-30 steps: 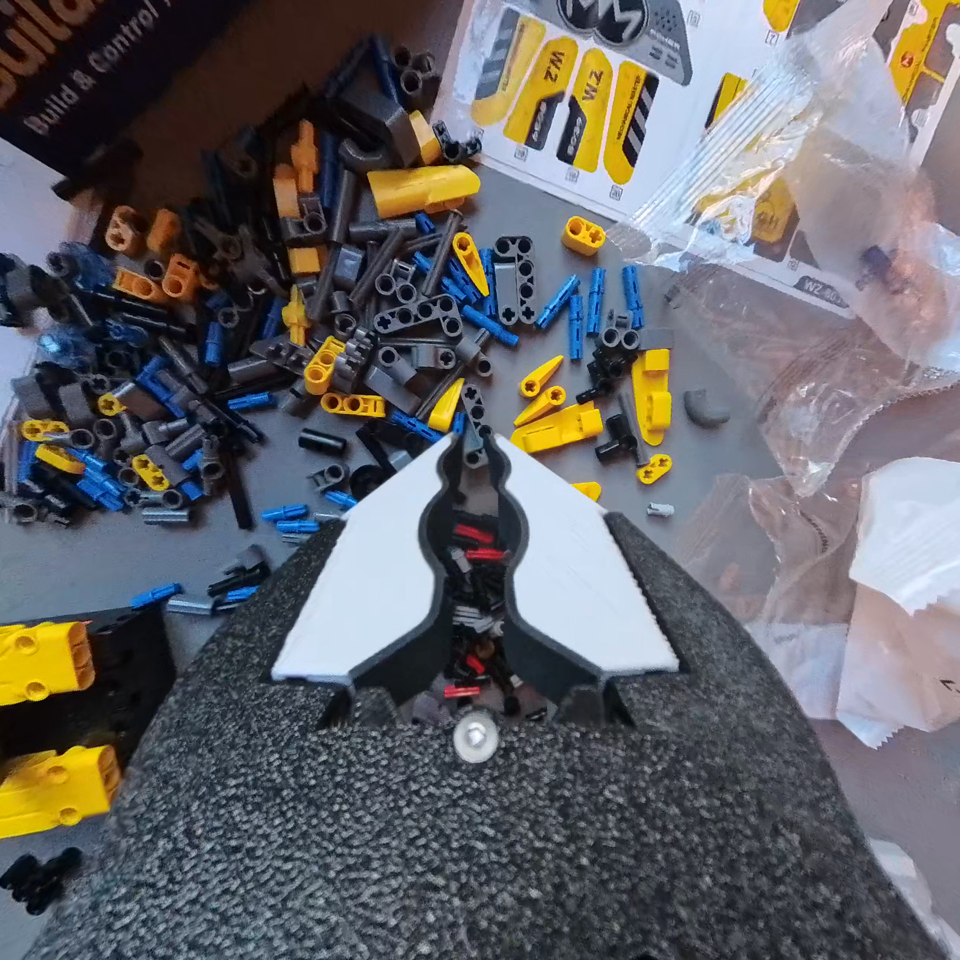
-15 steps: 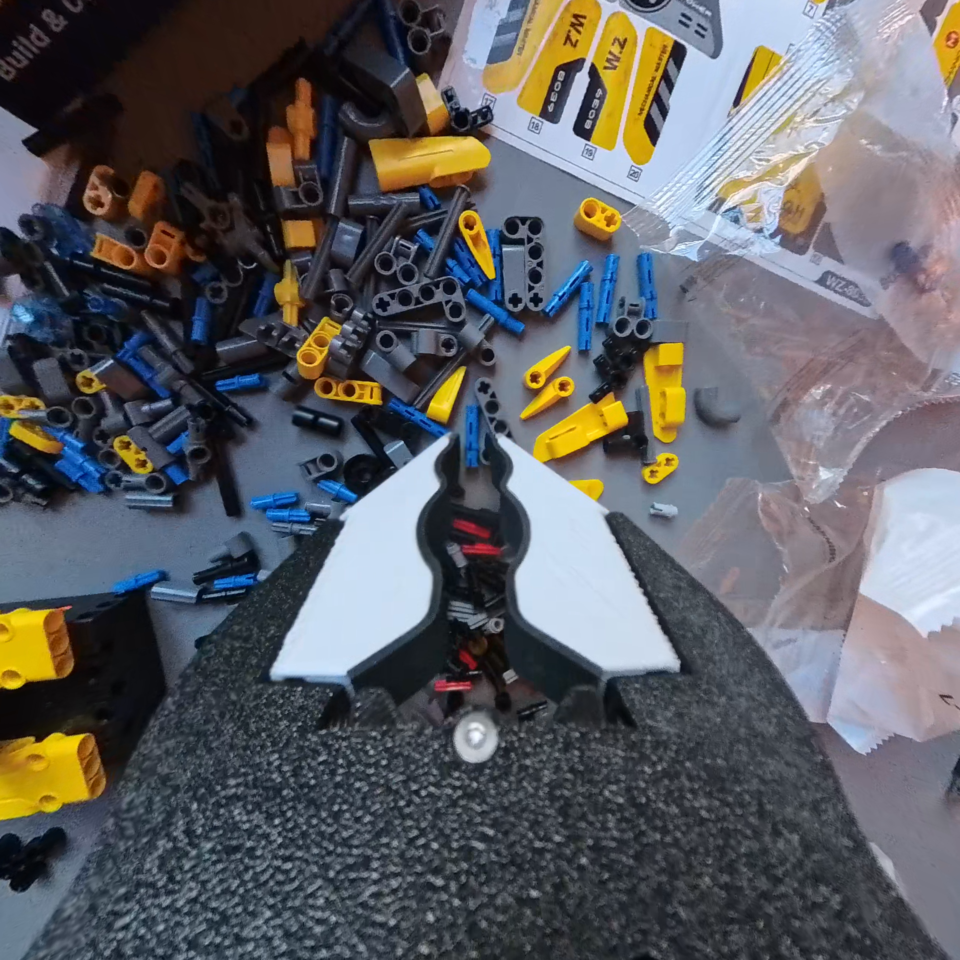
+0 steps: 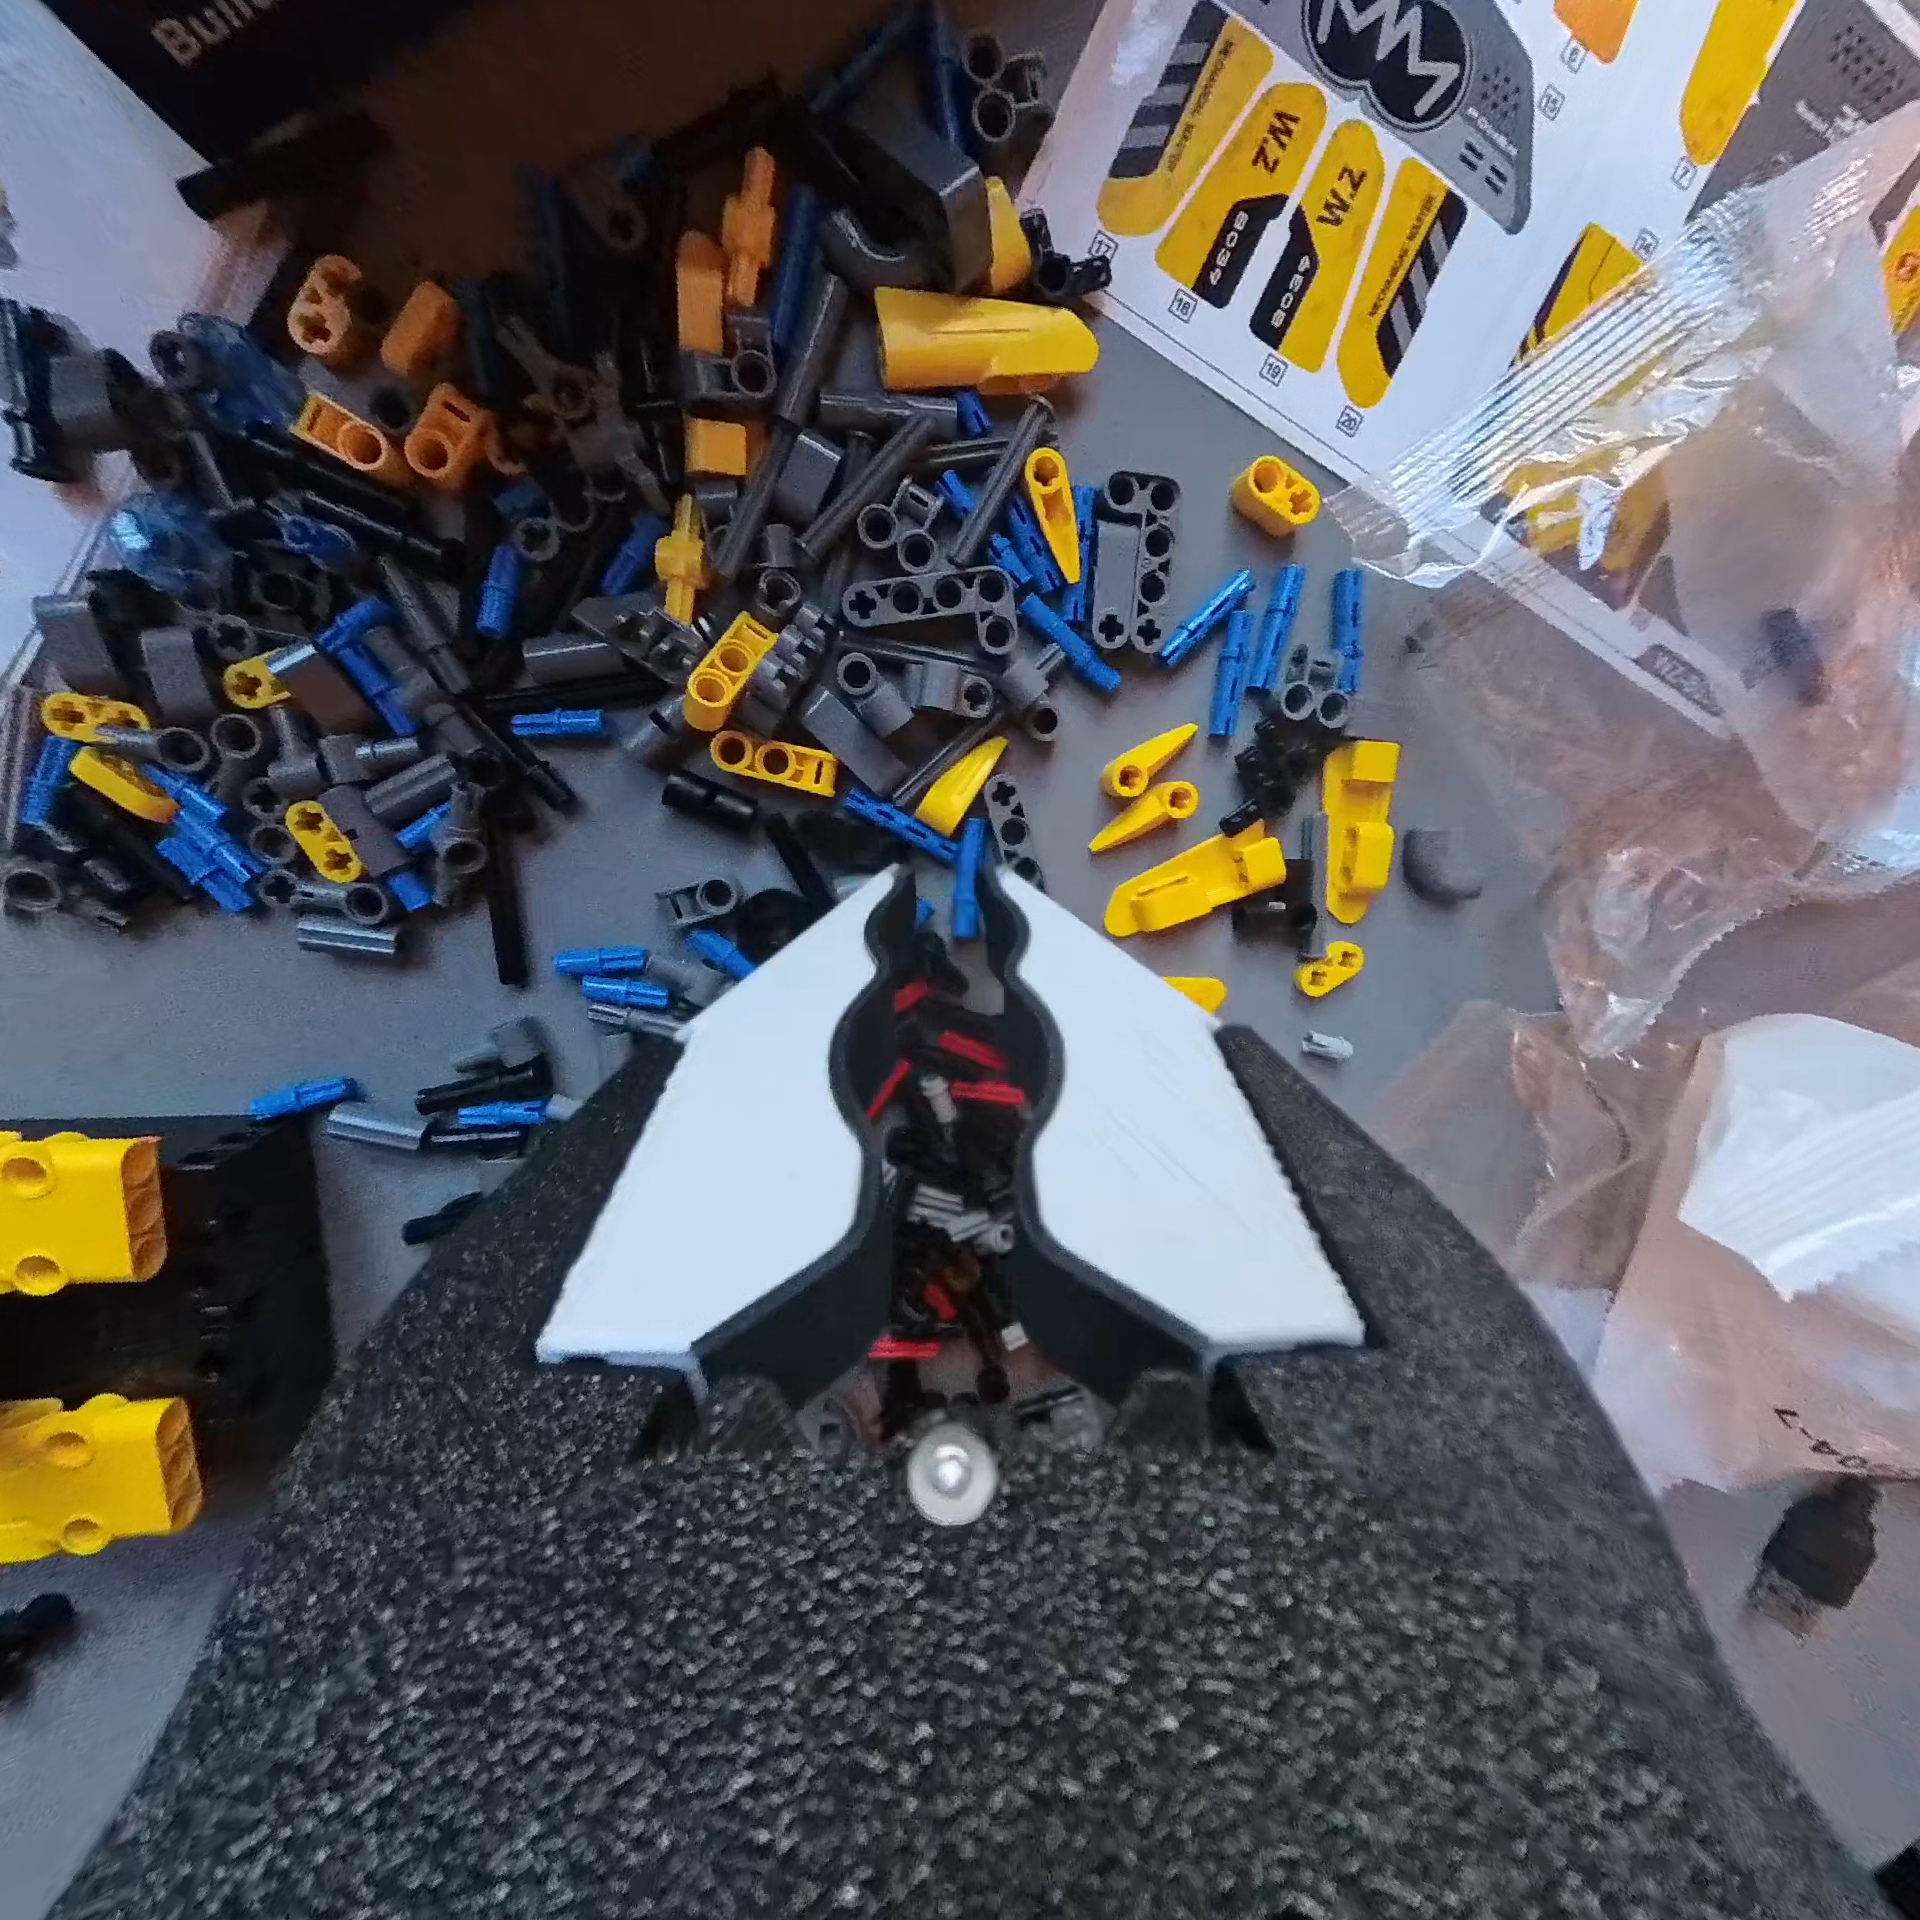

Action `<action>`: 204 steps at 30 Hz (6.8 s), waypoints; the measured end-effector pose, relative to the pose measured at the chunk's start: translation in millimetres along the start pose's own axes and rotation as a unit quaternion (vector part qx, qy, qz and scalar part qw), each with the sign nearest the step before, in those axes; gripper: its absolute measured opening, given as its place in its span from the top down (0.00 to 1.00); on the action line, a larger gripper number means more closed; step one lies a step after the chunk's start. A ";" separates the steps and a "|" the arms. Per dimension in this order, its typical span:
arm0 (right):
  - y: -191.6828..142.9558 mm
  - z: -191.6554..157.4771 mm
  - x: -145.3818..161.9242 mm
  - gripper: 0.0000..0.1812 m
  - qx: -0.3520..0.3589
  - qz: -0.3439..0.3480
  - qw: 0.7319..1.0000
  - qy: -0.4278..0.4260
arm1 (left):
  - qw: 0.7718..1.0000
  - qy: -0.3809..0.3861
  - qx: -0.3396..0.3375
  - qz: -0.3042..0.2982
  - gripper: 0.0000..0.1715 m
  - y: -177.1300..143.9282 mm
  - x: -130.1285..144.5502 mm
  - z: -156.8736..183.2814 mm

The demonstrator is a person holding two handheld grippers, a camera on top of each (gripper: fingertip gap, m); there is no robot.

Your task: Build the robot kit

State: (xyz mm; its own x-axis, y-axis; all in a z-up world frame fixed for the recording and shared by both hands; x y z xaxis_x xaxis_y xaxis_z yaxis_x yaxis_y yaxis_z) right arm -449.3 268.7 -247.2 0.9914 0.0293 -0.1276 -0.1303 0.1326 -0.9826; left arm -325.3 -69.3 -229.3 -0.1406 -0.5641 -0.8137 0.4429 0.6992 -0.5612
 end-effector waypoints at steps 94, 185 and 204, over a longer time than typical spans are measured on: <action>8.8 1.6 16.1 0.95 0.021 -0.044 0.998 -0.033 | 0.988 -0.072 -0.119 -0.063 0.67 -4.5 20.1 -53.2; 8.7 -3.4 2.8 0.94 0.049 -0.062 0.938 -0.337 | 0.992 -0.075 -0.088 -0.046 0.68 -1.3 17.0 -47.6; 7.4 -4.2 2.3 0.81 0.031 -0.062 0.947 -0.315 | 0.992 -0.078 -0.087 -0.047 0.68 -2.0 18.1 -48.2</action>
State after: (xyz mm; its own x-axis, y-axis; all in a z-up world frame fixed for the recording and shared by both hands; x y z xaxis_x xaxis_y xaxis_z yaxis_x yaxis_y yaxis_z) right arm -448.0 265.6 -255.4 0.7978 0.5921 0.1134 -0.0337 0.2316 -0.9722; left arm -371.4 -59.8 -250.2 -0.0285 -0.6817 -0.7311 0.2732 0.6982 -0.6617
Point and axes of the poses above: each gripper's, where its closed fingertips meet, y out along the fingers, x out of its underside, z = x × y across the jaws, the point moved 1 cm from there along -y, back along the fingers, and after that the axes turned 15 degrees about -z, right-handed, at the moved point
